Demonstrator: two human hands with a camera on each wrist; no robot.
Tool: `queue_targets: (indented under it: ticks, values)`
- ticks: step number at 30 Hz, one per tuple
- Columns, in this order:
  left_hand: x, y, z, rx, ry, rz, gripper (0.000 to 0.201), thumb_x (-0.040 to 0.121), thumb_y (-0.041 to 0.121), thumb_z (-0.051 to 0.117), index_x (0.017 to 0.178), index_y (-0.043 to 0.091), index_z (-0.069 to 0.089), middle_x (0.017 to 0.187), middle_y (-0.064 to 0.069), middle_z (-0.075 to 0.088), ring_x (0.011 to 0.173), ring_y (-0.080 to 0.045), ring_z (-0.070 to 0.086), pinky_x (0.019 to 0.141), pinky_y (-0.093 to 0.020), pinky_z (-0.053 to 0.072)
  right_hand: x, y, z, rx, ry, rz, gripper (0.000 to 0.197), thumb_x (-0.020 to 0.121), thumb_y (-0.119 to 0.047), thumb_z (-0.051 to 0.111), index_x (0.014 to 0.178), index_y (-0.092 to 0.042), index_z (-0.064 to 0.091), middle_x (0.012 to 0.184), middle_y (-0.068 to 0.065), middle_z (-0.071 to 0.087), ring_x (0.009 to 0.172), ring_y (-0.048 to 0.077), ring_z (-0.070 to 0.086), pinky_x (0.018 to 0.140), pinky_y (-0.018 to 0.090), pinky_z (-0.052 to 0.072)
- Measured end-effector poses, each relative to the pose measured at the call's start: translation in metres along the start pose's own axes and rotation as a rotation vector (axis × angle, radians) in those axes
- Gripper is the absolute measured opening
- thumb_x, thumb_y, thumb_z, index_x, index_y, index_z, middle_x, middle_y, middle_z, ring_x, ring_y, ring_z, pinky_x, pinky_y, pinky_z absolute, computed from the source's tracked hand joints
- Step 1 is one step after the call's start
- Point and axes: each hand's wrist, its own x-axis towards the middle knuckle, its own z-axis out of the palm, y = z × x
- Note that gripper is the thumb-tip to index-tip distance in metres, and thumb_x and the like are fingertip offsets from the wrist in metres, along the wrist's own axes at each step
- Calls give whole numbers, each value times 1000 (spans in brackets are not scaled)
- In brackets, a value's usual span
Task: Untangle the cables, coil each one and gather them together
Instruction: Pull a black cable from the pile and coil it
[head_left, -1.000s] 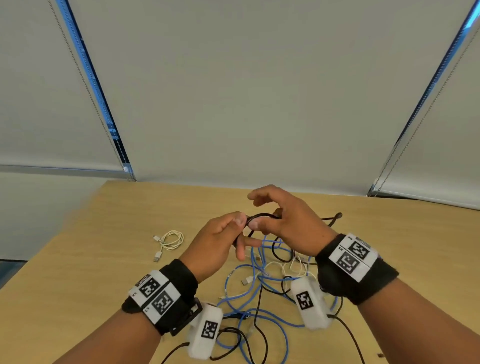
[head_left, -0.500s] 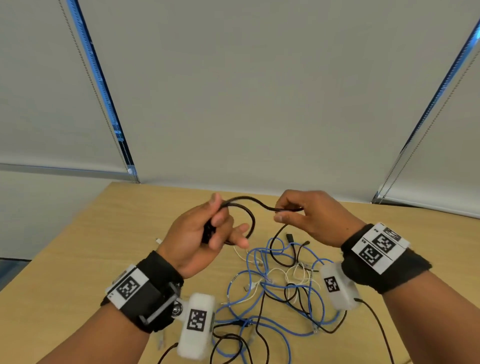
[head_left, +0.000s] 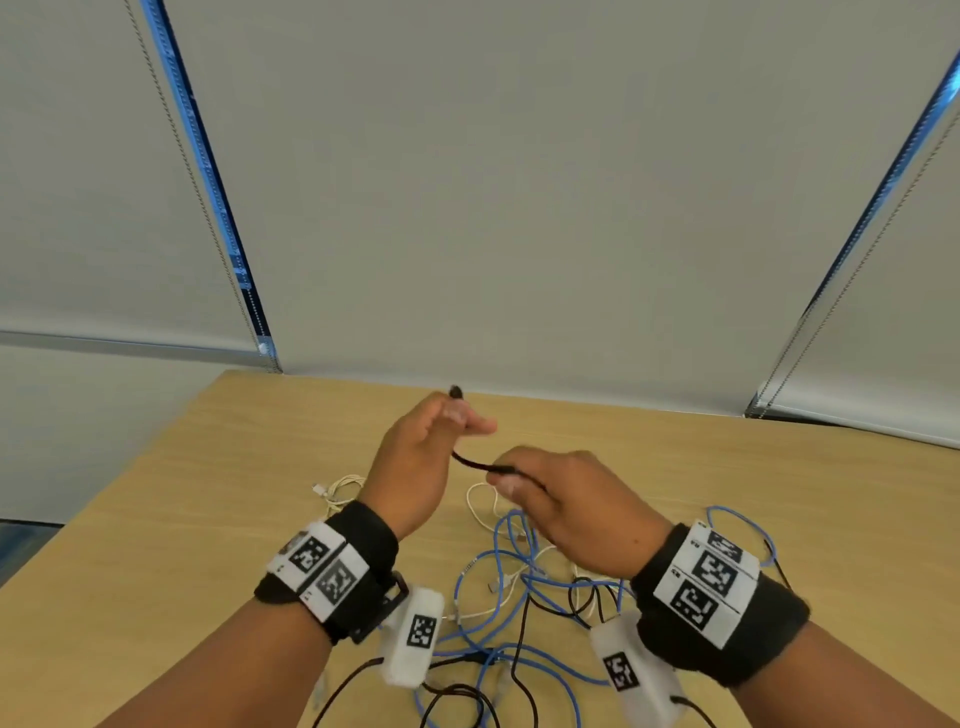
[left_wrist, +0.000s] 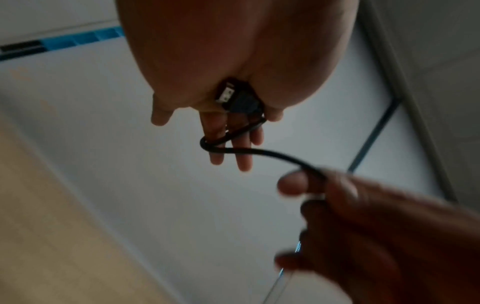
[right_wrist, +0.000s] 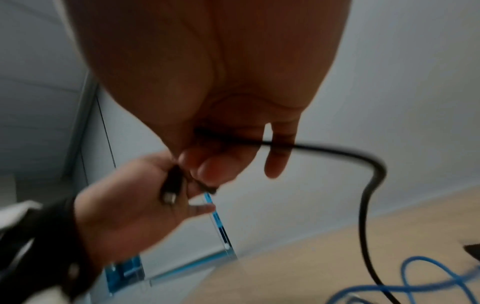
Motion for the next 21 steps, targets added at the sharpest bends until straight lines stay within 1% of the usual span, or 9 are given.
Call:
queue_targets:
  ticks: [2,4,7,9,12,13,16,18,21]
  values:
    - [-9,-2,8,78,-152,-23,36,110,28,38,92,15,66,82,-2,78,92,-13,72,93,-41,50,5,-3,-13,46,160,-22,13,100,-34,55,98,-32,67,73,-14,65,67,6,61,62,26,46]
    - [-16,1,13,-64,-277,-99,46,110,35,34,89,8,64,66,-9,71,91,-21,75,93,-38,52,8,-1,-21,102,272,-14,4,97,-32,62,94,-29,64,91,-14,63,81,5,61,72,26,48]
    - [-20,12,16,-329,-333,-144,49,109,40,34,85,8,63,56,-12,57,87,-35,74,90,-35,56,7,0,-23,281,240,23,5,99,-30,59,104,-28,59,107,-10,64,86,17,65,78,44,57]
    - [-21,17,19,-399,-305,-117,43,105,40,39,84,9,60,57,-9,48,76,-30,67,82,-33,53,7,0,-22,368,203,10,10,102,-30,51,109,-26,57,98,-8,69,75,19,68,71,47,57]
    - [-19,21,25,-438,-260,-95,39,101,41,42,80,11,55,59,-3,39,66,-22,56,83,-38,48,9,-1,-20,301,234,-49,12,106,-27,45,103,-23,56,82,-19,66,67,3,62,62,20,49]
    - [-19,21,25,-440,-259,-94,38,101,42,43,79,12,55,59,-2,38,65,-21,55,86,-44,48,10,-3,-20,274,242,-53,13,107,-27,44,100,-22,55,78,-19,64,65,2,60,62,17,47]
    - [-19,17,24,-503,-330,-128,39,103,41,41,84,12,58,63,-3,39,67,-22,55,97,-61,44,11,-4,-21,205,238,-44,17,108,-28,42,94,-23,49,70,-24,61,60,1,57,56,13,42]
    - [-21,16,21,-546,-381,-151,38,103,40,42,87,9,58,64,-5,39,68,-24,55,93,-58,42,11,-5,-22,218,197,-31,19,108,-30,41,91,-24,48,69,-22,61,57,1,54,55,14,42]
    - [-21,18,19,-560,-348,-149,35,102,36,44,83,9,55,62,-6,36,63,-23,53,93,-57,40,15,-7,-26,256,166,-35,15,105,-35,46,94,-27,52,68,-14,58,59,3,50,57,21,44]
